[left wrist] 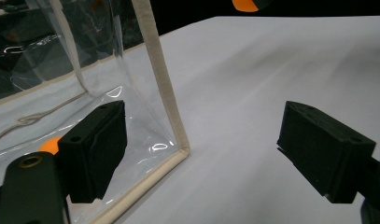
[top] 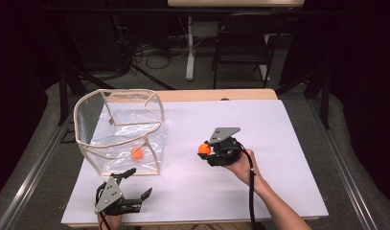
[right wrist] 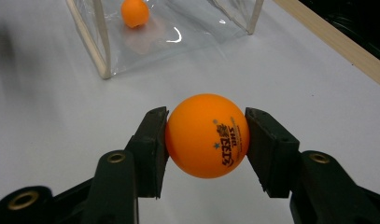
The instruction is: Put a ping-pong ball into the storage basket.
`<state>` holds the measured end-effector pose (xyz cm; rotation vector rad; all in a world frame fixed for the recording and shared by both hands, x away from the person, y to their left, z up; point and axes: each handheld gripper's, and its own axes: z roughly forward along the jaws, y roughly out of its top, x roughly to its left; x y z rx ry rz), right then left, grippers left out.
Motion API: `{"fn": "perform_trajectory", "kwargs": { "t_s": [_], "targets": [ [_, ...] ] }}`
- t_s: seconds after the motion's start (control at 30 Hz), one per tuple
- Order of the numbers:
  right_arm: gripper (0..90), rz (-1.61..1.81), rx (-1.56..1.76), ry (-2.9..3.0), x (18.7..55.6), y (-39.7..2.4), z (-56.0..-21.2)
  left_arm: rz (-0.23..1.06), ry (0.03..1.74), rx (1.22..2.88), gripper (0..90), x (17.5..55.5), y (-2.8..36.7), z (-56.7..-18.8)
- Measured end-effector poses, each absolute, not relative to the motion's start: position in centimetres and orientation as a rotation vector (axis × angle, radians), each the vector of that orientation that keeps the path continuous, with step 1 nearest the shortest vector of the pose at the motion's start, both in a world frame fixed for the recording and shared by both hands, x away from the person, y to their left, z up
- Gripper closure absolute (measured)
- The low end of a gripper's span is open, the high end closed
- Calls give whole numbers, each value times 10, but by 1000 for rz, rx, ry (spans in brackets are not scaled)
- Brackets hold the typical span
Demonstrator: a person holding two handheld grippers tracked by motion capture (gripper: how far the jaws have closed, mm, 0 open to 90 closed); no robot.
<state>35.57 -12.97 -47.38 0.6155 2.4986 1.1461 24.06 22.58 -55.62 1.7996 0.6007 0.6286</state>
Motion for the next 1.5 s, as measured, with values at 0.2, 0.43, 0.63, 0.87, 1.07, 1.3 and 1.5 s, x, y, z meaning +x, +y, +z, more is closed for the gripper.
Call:
{"fn": "perform_trajectory", "kwargs": {
  "t_s": [0.2,0.43,0.63,0.87,1.07,1.3,1.5],
  "targets": [
    [509,1155,612,2510,358,-129,-474,639,599,1804,157,239,226,-556],
    [509,1164,586,2510,358,-123,-470,645,599,1804,157,239,226,-555],
    [509,1190,560,2494,358,-117,-462,650,603,1804,157,238,227,-555],
    [509,1204,534,2486,358,-111,-456,643,602,1804,156,240,226,-556],
    [509,1222,516,2473,359,-107,-451,638,599,1804,157,240,225,-556],
    [509,1247,510,2468,359,-103,-448,634,599,1804,157,240,225,-556],
    [509,1249,507,2472,361,-99,-445,638,599,1804,157,240,226,-556]
  ]
}}
